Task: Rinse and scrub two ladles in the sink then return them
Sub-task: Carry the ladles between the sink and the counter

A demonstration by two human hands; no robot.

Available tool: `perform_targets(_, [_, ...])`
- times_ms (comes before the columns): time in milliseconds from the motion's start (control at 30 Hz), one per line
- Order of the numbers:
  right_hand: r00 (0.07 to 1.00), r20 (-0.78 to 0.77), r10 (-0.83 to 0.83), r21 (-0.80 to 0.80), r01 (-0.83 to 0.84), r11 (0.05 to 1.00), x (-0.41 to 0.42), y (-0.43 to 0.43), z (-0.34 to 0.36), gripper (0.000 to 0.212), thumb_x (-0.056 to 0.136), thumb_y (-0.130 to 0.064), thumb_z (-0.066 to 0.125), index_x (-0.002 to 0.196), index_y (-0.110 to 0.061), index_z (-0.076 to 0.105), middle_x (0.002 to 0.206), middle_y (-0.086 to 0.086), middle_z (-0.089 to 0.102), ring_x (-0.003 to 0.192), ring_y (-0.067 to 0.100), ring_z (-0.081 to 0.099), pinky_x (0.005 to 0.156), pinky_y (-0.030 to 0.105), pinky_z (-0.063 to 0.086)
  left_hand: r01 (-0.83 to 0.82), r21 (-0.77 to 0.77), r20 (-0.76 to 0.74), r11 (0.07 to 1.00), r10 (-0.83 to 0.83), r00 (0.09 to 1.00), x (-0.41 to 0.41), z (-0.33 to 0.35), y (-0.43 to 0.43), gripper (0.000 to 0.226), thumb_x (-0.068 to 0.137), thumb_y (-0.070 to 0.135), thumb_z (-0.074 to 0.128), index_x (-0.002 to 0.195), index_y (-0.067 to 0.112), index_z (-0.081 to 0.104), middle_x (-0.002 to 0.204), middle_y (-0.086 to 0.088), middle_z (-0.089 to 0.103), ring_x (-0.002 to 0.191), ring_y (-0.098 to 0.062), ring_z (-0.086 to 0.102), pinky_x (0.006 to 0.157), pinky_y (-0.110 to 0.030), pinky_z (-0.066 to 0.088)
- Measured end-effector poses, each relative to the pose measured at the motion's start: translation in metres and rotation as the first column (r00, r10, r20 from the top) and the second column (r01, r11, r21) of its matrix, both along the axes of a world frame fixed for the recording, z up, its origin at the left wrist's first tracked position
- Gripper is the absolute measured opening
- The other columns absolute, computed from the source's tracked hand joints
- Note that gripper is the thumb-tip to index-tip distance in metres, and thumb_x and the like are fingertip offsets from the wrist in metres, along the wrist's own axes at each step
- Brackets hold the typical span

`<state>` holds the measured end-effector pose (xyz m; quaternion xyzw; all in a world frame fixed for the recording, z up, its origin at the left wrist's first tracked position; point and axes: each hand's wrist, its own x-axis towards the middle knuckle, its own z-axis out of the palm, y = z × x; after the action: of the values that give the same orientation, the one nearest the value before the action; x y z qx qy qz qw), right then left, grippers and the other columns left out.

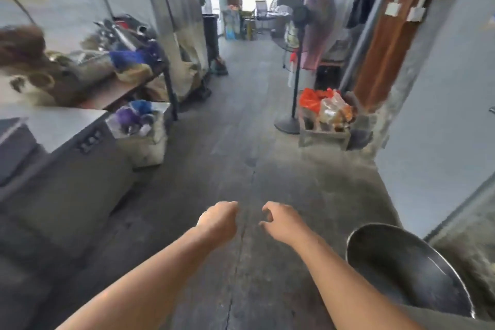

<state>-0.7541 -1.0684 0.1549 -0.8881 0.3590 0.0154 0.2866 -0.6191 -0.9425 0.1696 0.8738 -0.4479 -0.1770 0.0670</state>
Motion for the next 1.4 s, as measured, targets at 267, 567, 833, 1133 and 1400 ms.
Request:
perform_targets(267, [0.866, -0.056, 0.497, 0.083, -0.492, 0.867, 0.281, 0.217, -0.004, 0.040, 0.084, -0.042, 0.063, 0.120, -0.025, 0.059, 0.112, -0.001, 0.066, 0.100, 0.021, 0.065, 0.087, 0.036, 0.053, -0.519, -0.027, -0.067, 0.854, 0.517, 0.854, 0.214, -0.015, 0.274, 0.029, 0.084, 0.022, 0.059, 0.113, 0.023, 0.059, 0.111, -0.001, 0.066, 0.099, -0.025, 0.066, 0.085, -0.038, 0.057])
perform_targets(567, [0.529, -0.076, 0.845, 0.086, -0.841, 0.534, 0.468, 0.460, 0.002, 0.044, 0.090, -0.038, 0.060, 0.131, -0.024, 0.055, 0.125, -0.001, 0.063, 0.107, 0.019, 0.063, 0.093, 0.034, 0.052, -0.868, -0.068, -0.084, 0.492, 0.864, 0.496, 0.312, -0.025, 0.525, 0.031, 0.092, 0.019, 0.059, 0.122, 0.021, 0.059, 0.119, -0.003, 0.064, 0.106, -0.025, 0.064, 0.091, -0.042, 0.056])
perform_targets(833, [0.279, -0.106, 0.955, 0.048, -0.957, 0.285, 0.601, 0.589, -0.013, 0.045, 0.091, -0.037, 0.057, 0.134, -0.024, 0.053, 0.129, -0.001, 0.062, 0.112, 0.020, 0.061, 0.095, 0.033, 0.051, -0.973, -0.050, -0.107, 0.224, 0.968, 0.228, 0.393, -0.044, 0.636, 0.032, 0.094, 0.019, 0.058, 0.125, 0.024, 0.056, 0.124, 0.000, 0.063, 0.105, -0.021, 0.064, 0.091, -0.037, 0.056])
perform_targets(1133, [0.150, -0.061, 0.987, 0.143, -0.977, 0.158, 0.786, 0.676, -0.027, 0.044, 0.092, -0.034, 0.058, 0.133, -0.020, 0.052, 0.129, 0.003, 0.060, 0.107, 0.020, 0.061, 0.087, 0.029, 0.049, -0.994, -0.063, -0.317, -0.087, 0.946, -0.063, 0.538, -0.050, 0.691, 0.031, 0.087, 0.021, 0.064, 0.118, 0.023, 0.061, 0.116, -0.002, 0.065, 0.092, -0.018, 0.067, 0.088, -0.036, 0.058])
perform_targets(1400, [0.225, -0.044, 0.973, 0.416, -0.882, 0.222, 0.883, 0.755, -0.067, 0.046, 0.089, -0.034, 0.064, 0.130, -0.018, 0.051, 0.118, 0.004, 0.062, 0.098, 0.021, 0.067, 0.083, 0.034, 0.056, -0.944, 0.024, -0.585, -0.328, 0.761, -0.280, 0.618, -0.083, 0.742, 0.042, 0.086, 0.020, 0.070, 0.125, 0.020, 0.054, 0.111, -0.004, 0.064, 0.093, -0.019, 0.067, 0.077, -0.032, 0.062])
